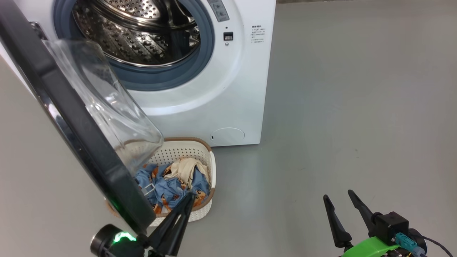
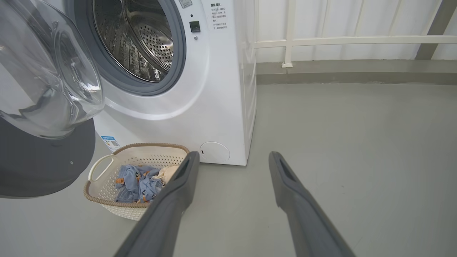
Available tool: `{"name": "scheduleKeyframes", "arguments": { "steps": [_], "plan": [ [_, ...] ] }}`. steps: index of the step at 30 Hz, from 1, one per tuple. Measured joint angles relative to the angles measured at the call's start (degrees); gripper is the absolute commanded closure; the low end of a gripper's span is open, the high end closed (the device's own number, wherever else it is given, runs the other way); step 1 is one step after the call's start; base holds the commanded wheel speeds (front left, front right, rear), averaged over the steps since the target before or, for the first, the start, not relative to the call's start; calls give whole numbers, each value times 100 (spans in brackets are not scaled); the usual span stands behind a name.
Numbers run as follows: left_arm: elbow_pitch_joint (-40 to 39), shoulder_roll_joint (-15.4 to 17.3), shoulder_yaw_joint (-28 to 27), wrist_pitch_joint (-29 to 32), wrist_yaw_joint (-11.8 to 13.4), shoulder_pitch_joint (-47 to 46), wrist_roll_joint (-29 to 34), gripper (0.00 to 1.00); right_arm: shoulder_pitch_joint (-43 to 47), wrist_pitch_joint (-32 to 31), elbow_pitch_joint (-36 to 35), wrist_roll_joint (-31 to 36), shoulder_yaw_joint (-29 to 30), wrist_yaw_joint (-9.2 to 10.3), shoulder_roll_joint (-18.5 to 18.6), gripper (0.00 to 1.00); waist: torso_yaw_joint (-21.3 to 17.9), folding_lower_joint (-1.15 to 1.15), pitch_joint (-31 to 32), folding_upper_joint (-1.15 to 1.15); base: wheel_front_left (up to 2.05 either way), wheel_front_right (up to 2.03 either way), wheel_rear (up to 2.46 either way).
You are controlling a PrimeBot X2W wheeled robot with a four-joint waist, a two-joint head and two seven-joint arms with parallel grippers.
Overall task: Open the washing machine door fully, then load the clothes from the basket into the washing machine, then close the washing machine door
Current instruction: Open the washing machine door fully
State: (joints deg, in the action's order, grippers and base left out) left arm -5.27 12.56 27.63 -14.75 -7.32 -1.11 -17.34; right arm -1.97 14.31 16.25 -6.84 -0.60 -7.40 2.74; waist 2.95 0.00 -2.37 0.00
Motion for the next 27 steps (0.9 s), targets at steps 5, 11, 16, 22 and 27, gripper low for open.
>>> {"name": "scheduleKeyframes", "arguments": {
  "steps": [5,11,16,22,27],
  "plan": [
    [458,-66,-122,5,0,-1,-87,100,-4,0,2,-25,-11,0,0,0,-16,0,-58,0,0,0,0],
    [701,-177,-380,5,0,-39,-144,100,-14,0,26,-40,-27,0,0,0,-28,0,-104,0,0,0,0],
    [758,-196,-516,5,0,-169,-156,100,-20,0,47,-78,-43,0,0,0,-34,0,-134,0,0,0,0],
    [903,-235,-686,5,0,-218,-203,100,-29,0,71,-92,-47,0,0,0,-36,0,-156,0,0,0,0],
    [1048,-298,-875,5,0,-219,-222,100,-49,0,80,-119,-54,0,0,0,-53,0,-183,0,0,0,0]
  ]
}}
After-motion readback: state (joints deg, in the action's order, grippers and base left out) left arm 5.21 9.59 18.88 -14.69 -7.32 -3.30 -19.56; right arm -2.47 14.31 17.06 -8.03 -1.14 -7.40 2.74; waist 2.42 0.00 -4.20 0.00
